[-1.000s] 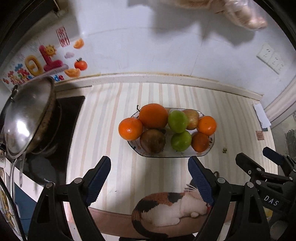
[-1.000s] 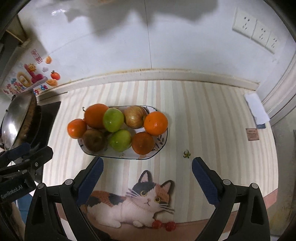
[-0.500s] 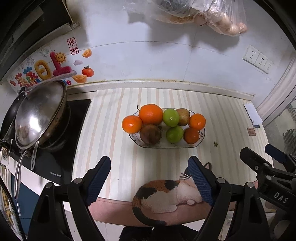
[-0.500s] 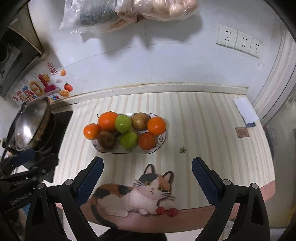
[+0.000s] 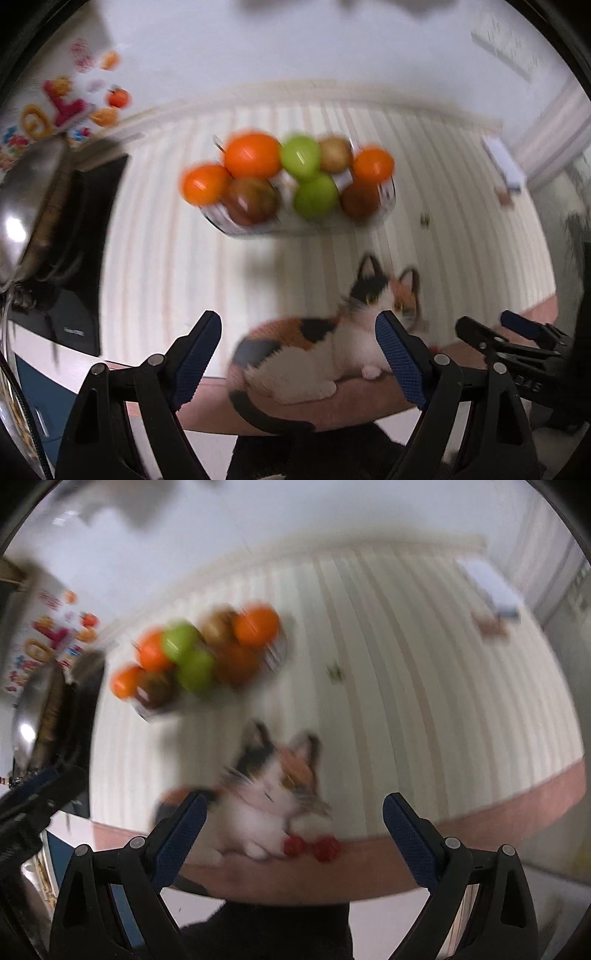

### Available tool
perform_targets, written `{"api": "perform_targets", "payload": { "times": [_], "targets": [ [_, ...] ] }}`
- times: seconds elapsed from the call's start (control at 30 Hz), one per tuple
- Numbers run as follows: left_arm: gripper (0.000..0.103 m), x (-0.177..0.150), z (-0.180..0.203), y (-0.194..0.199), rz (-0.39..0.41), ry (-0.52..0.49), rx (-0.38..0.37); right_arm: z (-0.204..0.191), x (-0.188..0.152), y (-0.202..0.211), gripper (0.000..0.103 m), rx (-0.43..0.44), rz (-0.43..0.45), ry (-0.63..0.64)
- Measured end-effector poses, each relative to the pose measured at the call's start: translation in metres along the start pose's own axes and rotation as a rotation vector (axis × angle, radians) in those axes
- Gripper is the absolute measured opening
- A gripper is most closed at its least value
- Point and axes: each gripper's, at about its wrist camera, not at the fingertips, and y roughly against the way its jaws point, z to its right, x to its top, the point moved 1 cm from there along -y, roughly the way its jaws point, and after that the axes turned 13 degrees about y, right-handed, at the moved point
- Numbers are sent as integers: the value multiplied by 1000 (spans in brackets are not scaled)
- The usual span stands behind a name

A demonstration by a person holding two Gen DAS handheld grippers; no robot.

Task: Organize fruits
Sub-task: 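Grasp a small red tomato with the right tool while the left tool grasps another, then carry both red tomatoes onto the floral plate and open both tools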

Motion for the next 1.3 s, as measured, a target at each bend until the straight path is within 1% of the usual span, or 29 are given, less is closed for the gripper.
{"api": "perform_targets", "payload": {
  "times": [0.03, 0.07, 0.1, 0.13, 0.17, 0.27, 0.3, 0.4, 0.43, 0.47, 0.5, 0.57, 0.73, 0.77, 0.8, 0.9, 0.97, 1.0, 1.03, 1.07, 1.13, 1.3],
  "targets": [
    [85, -4, 7, -13, -42, -21, 2, 8, -9, -13, 89, 16, -31, -23],
    [85, -8, 12, -24, -78, -35, -1, 14, -17, -27, 77, 38, -63, -42],
    [85, -10, 16, -32, -99, -45, 3, 22, -27, -44, 71, 74, -101, -74],
    [85, -14, 20, -40, -126, -58, 10, 25, -32, -53, 66, 93, -119, -91],
    [85, -18, 24, -52, -168, -68, 10, 29, -39, -63, 63, 118, -137, -109],
    [85, -24, 32, -70, -240, -80, 12, 34, -52, -84, 58, 175, -166, -151],
    [85, -26, 34, -74, -250, -85, 17, 34, -55, -88, 56, 191, -166, -156],
    [85, -32, 40, -83, -285, -96, 11, 33, -59, -97, 43, 187, -162, -143],
    [85, -34, 43, -85, -298, -96, 3, 32, -60, -97, 37, 200, -146, -142],
    [85, -35, 45, -88, -308, -95, -5, 32, -60, -96, 28, 194, -140, -137],
    [85, -36, 47, -90, -315, -96, -12, 33, -60, -95, 28, 174, -140, -126],
    [85, -39, 55, -92, -329, -109, -37, 37, -61, -90, 28, 165, -119, -133],
    [85, -53, 88, -108, -367, -189, -84, 60, -64, -75, 28, 137, -86, -180],
    [83, -57, 93, -112, -378, -203, -86, 64, -64, -74, 28, 129, -84, -187],
    [80, -59, 98, -116, -389, -213, -87, 69, -65, -73, 28, 122, -83, -195],
    [65, -70, 111, -126, -415, -250, -86, 80, -68, -72, 28, 116, -83, -216],
    [45, -76, 117, -130, -411, -273, -75, 84, -68, -70, 28, 109, -81, -220],
    [41, -79, 117, -132, -408, -280, -70, 86, -70, -68, 28, 108, -79, -222],
    [37, -80, 120, -130, -387, -290, -68, 88, -70, -67, 29, 106, -77, -222],
    [29, -81, 124, -130, -382, -299, -73, 89, -70, -66, 29, 103, -75, -222],
    [24, -82, 126, -130, -383, -304, -73, 89, -69, -64, 29, 104, -71, -224],
    [23, -84, 133, -128, -366, -308, -75, 88, -65, -61, 29, 95, -62, -211]
  ]
}}
